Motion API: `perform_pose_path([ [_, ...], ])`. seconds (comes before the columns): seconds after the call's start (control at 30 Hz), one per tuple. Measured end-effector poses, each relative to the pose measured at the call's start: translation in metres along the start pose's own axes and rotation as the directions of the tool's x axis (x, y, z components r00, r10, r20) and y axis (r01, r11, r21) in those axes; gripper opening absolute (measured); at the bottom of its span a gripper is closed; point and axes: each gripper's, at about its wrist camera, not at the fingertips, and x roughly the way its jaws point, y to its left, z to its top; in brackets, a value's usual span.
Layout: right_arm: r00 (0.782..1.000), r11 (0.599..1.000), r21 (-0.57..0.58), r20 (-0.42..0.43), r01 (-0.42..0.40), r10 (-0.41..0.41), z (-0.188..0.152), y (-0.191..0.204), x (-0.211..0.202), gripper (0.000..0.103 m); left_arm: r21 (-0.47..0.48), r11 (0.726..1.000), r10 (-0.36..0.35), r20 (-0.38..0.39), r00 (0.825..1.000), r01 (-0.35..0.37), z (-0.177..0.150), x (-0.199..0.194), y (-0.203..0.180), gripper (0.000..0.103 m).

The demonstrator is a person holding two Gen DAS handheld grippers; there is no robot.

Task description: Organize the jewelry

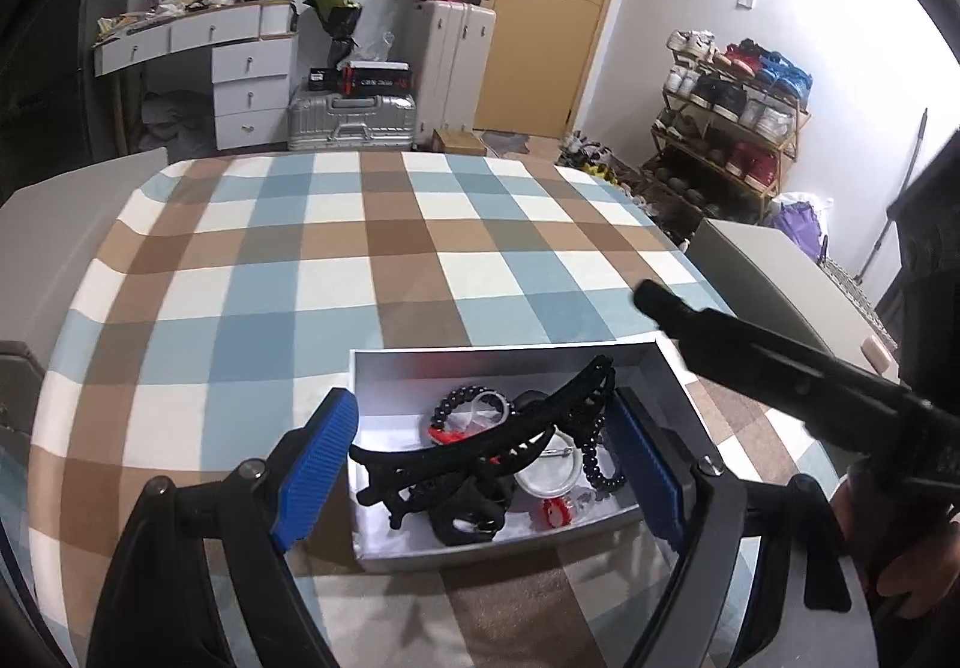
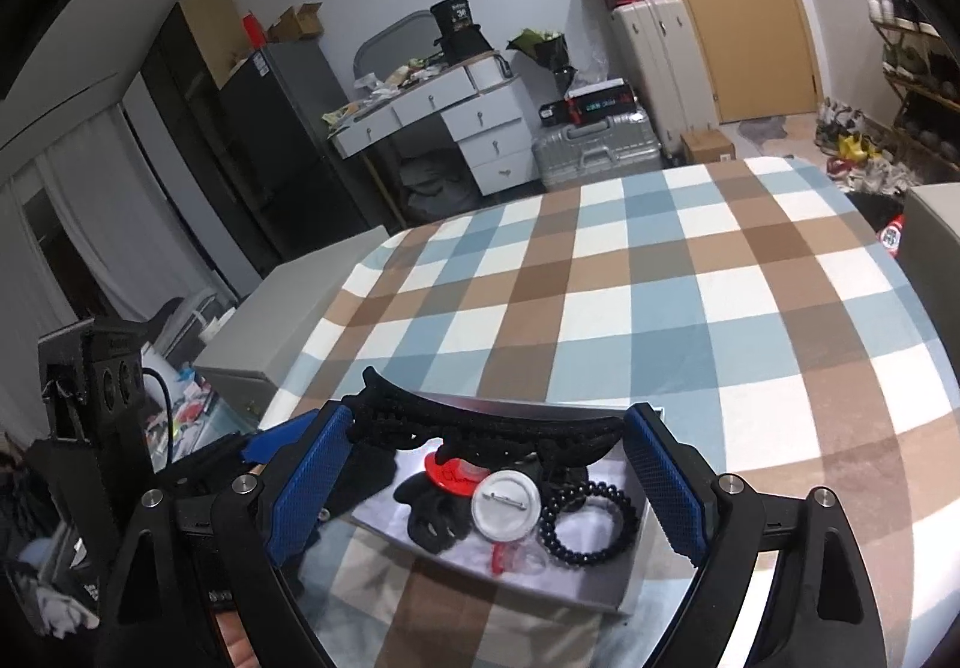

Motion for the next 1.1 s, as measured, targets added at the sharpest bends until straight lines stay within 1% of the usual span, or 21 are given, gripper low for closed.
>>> perform_pose_path([
  [0.13, 1.000, 1.000, 0.011, -0.011, -0.006, 0.006, 0.003, -0.003, 0.006, 0.091, 0.033, 0.999, -0.001, -0.021, 1.000, 0.002, 0.000, 0.006, -0.003, 0.081],
  [0.3, 0.999, 1.000, 0.019, -0.047, -0.015, 0.016, 0.003, -0.004, 0.016, 0.091, 0.021, 1.000, -0.020, -0.065, 0.998, 0.021, 0.000, 0.016, -0.001, 0.081],
  [0.4, 0.998, 0.999, 0.033, -0.058, -0.002, 0.004, 0.004, -0.006, 0.020, 0.091, 0.052, 0.998, -0.017, -0.073, 0.997, 0.021, -0.001, 0.017, -0.007, 0.081],
  [0.5, 0.998, 1.000, 0.029, -0.062, -0.008, 0.010, 0.004, -0.005, 0.022, 0.091, 0.082, 0.996, -0.015, -0.082, 0.997, 0.022, -0.001, 0.019, -0.011, 0.081],
  [0.6, 0.998, 1.000, 0.027, -0.067, -0.006, 0.007, 0.003, -0.005, 0.025, 0.092, 0.075, 0.997, -0.025, -0.096, 0.995, 0.033, 0.000, 0.022, -0.008, 0.081],
  [0.7, 0.997, 0.999, 0.044, -0.076, 0.027, -0.024, 0.004, -0.008, 0.029, 0.092, 0.072, 0.997, -0.018, -0.107, 0.994, 0.026, 0.001, 0.025, -0.004, 0.082],
  [0.83, 0.996, 0.998, 0.061, -0.086, 0.003, 0.003, 0.004, -0.010, 0.032, 0.092, 0.086, 0.995, -0.032, -0.127, 0.991, 0.043, 0.002, 0.024, -0.003, 0.082],
  [0.97, 0.996, 0.996, 0.078, -0.074, -0.035, 0.041, 0.002, -0.013, 0.027, 0.092, 0.078, 0.996, -0.044, -0.120, 0.992, 0.053, 0.000, 0.023, 0.000, 0.084],
  [1.1, 0.999, 0.995, 0.092, -0.025, -0.035, 0.037, 0.002, -0.018, 0.011, 0.092, 0.067, 0.996, -0.048, -0.117, 0.992, 0.056, 0.000, 0.021, 0.003, 0.085],
])
